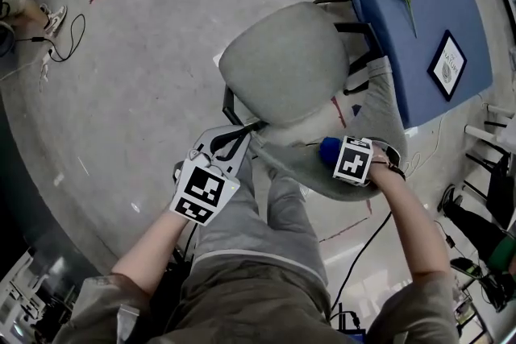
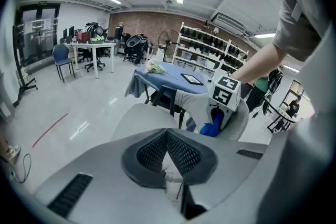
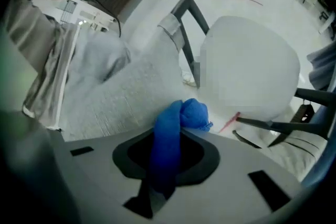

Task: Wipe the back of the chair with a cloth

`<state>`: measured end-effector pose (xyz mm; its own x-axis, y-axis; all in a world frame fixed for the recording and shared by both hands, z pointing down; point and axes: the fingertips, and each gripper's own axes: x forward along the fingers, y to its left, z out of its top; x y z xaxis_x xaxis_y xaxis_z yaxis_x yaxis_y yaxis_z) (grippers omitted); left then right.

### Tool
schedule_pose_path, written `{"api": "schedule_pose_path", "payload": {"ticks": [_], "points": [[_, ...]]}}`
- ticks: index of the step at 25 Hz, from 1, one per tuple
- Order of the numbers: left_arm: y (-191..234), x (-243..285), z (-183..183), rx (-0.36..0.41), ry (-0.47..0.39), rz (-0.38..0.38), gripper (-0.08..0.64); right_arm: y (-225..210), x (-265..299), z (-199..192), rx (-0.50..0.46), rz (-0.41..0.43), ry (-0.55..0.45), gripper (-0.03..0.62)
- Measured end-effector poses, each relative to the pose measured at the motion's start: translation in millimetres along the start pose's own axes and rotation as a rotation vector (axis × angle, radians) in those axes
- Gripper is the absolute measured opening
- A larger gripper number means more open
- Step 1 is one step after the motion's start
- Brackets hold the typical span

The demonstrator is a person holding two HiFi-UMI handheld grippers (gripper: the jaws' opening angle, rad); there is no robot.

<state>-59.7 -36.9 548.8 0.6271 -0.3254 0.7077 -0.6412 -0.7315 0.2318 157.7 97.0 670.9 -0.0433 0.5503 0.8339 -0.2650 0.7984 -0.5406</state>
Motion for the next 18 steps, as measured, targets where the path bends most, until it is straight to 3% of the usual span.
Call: {"api": "schedule_pose_path", "payload": {"ticks": [4,6,9,13,18], "points": [[-0.1,-9.5,-5.4,-0.025,0.003,0.006,0.017,40.3,-7.1,67.1,-0.05,0.09,-0.166,0.087],[1.3,-11.8,-5.9,-0.019,0.006,0.006,0.017,49.2,-11.0,93.5,-0.082,0.074,-0.21,0.087],[5.2,-10.8,-2.6,-0.009,0.006,0.012,0.017,49.3,-4.3,103.4,-0.121,0.028,-0.196,0.087],[8.5,-7.2,3.6,-0.019,0.0,0.017,0.017,41.0,-5.0,82.4,-0.074,0.057,-0.2,0.086],[-4.8,-4.1,-0.8,-0.048,0.017,-0.002,0.017,-6.4,-6.4,-12.3,-0.05,-0.11,0.06,0.086]]}}
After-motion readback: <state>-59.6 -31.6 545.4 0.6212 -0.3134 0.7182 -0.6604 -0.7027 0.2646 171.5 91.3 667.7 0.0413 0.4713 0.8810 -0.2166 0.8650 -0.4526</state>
